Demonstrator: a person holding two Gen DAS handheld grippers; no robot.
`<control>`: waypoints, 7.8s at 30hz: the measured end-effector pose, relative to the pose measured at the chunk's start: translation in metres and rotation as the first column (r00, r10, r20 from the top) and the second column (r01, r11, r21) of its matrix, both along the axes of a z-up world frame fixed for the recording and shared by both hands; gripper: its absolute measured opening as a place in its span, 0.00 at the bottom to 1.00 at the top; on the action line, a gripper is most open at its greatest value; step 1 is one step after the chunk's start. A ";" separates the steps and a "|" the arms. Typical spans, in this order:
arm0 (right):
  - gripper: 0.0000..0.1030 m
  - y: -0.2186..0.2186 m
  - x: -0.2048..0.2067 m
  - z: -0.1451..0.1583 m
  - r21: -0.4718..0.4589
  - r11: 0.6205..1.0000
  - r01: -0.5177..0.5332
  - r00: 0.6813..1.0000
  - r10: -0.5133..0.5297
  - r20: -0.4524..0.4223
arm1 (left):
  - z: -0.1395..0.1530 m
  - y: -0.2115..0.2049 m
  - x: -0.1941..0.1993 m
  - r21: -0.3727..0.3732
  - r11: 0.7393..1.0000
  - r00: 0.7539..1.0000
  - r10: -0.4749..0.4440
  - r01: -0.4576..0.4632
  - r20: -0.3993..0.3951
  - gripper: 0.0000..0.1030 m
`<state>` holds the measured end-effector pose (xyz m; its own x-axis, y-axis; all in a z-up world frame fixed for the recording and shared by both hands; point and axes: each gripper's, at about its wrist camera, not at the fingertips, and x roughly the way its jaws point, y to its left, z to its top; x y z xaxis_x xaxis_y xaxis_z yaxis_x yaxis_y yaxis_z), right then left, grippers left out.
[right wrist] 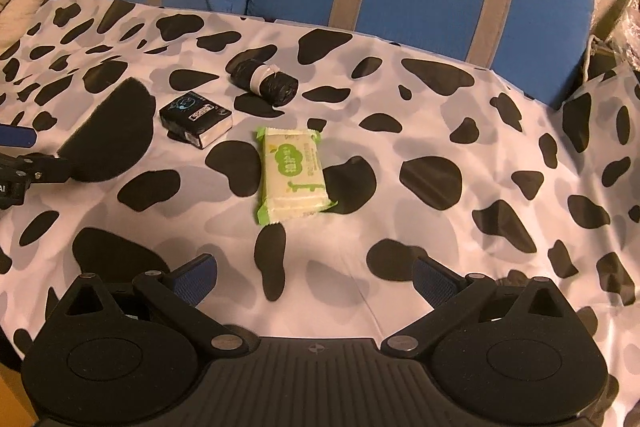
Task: Organize soft objects
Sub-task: 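Lower the left tool onto the black foam sponge and close it, then lower the right tool onto the green-and-white wipes pack while the left tool holds the sponge, then close the right tool on the wipes pack and lift it, then carry the black sponge and wipes pack over the cardboard box with both tools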
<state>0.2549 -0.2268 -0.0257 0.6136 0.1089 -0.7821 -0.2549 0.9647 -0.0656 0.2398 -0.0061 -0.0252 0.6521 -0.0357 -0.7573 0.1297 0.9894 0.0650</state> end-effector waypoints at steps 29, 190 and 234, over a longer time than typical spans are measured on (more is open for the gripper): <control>1.00 -0.004 0.018 0.005 0.038 0.999 -0.011 1.000 0.012 -0.017 | -0.026 -0.012 0.063 0.023 1.000 0.998 0.020 -0.019 -0.055 0.82; 0.50 -0.008 -0.043 0.027 0.113 0.993 -0.022 0.999 0.026 -0.035 | 0.025 -0.028 -0.069 -0.081 0.991 0.993 -0.112 0.109 -0.029 0.60; 0.50 -0.011 -0.236 0.049 0.191 0.981 -0.031 0.997 0.044 -0.062 | 0.028 -0.053 -0.231 -0.146 0.982 0.986 -0.133 0.117 -0.103 0.60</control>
<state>0.0185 -0.2378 0.0229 0.5547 0.2813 -0.7830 -0.2886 0.9477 0.1361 0.0092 -0.0596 0.0028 0.5472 -0.2214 -0.8072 0.2514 0.9633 -0.0938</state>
